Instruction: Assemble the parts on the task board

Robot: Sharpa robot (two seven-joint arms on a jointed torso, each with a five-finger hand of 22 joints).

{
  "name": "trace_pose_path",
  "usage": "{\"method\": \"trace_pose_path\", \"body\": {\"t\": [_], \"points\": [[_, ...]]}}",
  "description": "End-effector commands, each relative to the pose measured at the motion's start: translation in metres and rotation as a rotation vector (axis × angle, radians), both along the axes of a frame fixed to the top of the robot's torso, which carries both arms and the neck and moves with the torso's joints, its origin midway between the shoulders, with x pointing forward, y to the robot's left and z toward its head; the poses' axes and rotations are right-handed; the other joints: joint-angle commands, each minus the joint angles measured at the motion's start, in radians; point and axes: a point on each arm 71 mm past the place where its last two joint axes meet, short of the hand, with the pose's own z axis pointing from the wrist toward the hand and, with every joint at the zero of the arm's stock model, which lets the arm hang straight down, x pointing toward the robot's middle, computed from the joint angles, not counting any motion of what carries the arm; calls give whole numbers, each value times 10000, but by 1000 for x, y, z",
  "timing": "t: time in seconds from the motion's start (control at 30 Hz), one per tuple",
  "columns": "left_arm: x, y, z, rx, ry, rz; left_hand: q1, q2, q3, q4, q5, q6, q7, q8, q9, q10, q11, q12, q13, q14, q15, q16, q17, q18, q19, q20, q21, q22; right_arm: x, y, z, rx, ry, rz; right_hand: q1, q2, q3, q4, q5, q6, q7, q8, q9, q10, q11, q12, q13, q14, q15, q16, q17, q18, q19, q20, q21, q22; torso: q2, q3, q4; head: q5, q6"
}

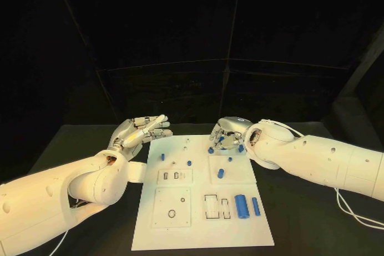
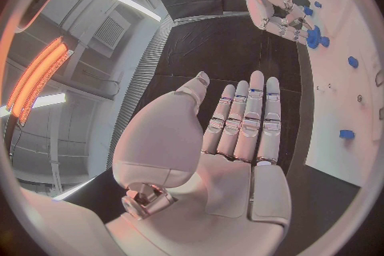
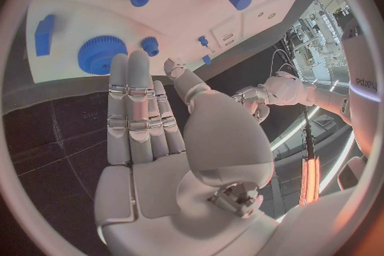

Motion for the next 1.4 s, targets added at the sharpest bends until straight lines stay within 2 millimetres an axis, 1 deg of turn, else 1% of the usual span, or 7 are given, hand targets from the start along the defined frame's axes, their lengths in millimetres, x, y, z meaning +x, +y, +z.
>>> {"method": "trace_pose_path", "body": {"t": [0.03,0.23,0.4,0.53,0.97,1.37,1.4], "points": [[-1,-4,2,-67,-56,-337,-29,108,13,-80,-62,40,40,-44,-13,4,55,-78,-11,-59,56,-79,-3,130,59,-17,-37,-20,0,3,-1,-971,51,-24,25,-135,1,108,2,-109,34,-33,12,-152,14,30,6,315,56,360,314,87,-28,55,237,142,98,-1,8,-6,3],[-1,-6,2,-80,-24,-400,-28,114,14,-87,-60,37,46,-53,-13,-3,60,-87,-12,-65,60,-92,-4,129,57,-14,-45,-26,0,7,-2,-1059,92,61,49,-146,56,224,17,-145,51,-23,16,-247,31,144,17,287,65,1105,907,104,-76,74,708,423,115,-16,33,-15,-3],[0,-5,1,-53,24,-386,-24,120,16,-96,-59,37,49,-61,-13,-9,64,-95,-13,-69,63,-103,-4,129,57,-12,-52,-32,0,8,-3,-1127,172,92,76,-132,185,308,46,-101,25,-9,21,-211,5,265,18,364,49,2785,2615,111,-85,67,1172,699,125,-13,60,-2,-5],[0,-4,1,-38,40,-367,-19,127,20,-105,-57,39,52,-66,-12,-12,66,-101,-13,-69,65,-110,-3,129,58,-10,-57,-36,0,9,-3,-1178,233,87,94,-94,281,347,59,-57,7,2,24,-174,-15,317,19,352,39,3296,3126,115,-106,62,1357,812,138,-8,46,19,0],[1,-3,0,-9,120,-380,0,140,30,-133,-55,39,60,-81,-11,-23,73,-118,-14,-63,67,-126,0,130,63,-7,-69,-47,4,12,-6,-1318,392,56,200,71,783,443,62,131,-78,29,31,-24,-95,453,12,318,-11,4530,4352,122,-216,27,1909,1155,174,16,45,50,-52],[1,-2,0,10,175,-396,7,143,33,-146,-55,38,65,-88,-11,-30,76,-125,-14,-57,68,-130,3,131,68,-6,-73,-51,8,14,-8,-1442,528,0,174,22,1161,548,9,237,-102,12,25,20,-118,488,-2,247,-18,5068,4837,122,-371,22,2268,1385,219,21,52,41,-66],[1,-2,0,8,179,-403,7,143,33,-146,-55,38,65,-88,-11,-30,76,-125,-14,-57,68,-130,3,131,68,-6,-73,-51,8,14,-8,-1454,544,1,175,22,1171,550,8,239,-103,12,25,21,-118,489,-2,246,-18,5080,4849,122,-375,22,2275,1390,221,19,54,33,-91]]}}
